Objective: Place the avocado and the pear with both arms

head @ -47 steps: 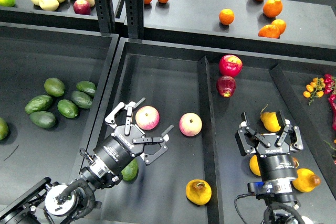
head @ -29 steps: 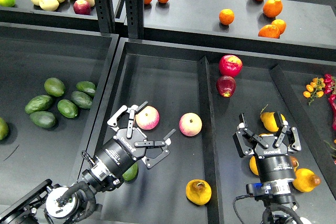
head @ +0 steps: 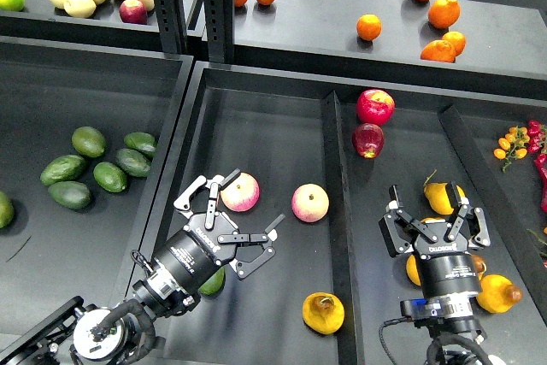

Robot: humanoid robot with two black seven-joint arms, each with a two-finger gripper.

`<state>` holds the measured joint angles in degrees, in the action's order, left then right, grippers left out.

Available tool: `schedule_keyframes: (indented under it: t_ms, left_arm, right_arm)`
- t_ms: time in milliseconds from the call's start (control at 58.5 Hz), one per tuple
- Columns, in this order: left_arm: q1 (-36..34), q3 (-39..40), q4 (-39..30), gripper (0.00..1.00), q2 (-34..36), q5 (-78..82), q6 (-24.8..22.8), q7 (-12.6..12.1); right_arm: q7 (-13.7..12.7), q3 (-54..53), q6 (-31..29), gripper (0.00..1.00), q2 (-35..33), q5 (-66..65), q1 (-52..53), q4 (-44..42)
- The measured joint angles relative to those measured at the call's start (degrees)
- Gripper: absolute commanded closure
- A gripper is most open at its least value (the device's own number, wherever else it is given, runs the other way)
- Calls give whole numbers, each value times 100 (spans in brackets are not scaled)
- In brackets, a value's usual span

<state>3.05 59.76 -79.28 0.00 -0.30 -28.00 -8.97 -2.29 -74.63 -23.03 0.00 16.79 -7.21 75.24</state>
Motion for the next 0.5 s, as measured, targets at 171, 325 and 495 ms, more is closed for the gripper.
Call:
schedule_keyframes:
  t_ms: [171,325,495]
  left_arm:
    - [2,8,0,1,0,7,0,-2]
    - [11,19,0,1,0,7,0,-6]
    - [25,47,0,1,0,-3,0,-19]
  right_arm:
    - [0,-5,0,0,0,0,0,0]
    - [0,-8,0,0,0,-1,-5,0]
    - [0,-8,0,0,0,-8,-8,-3]
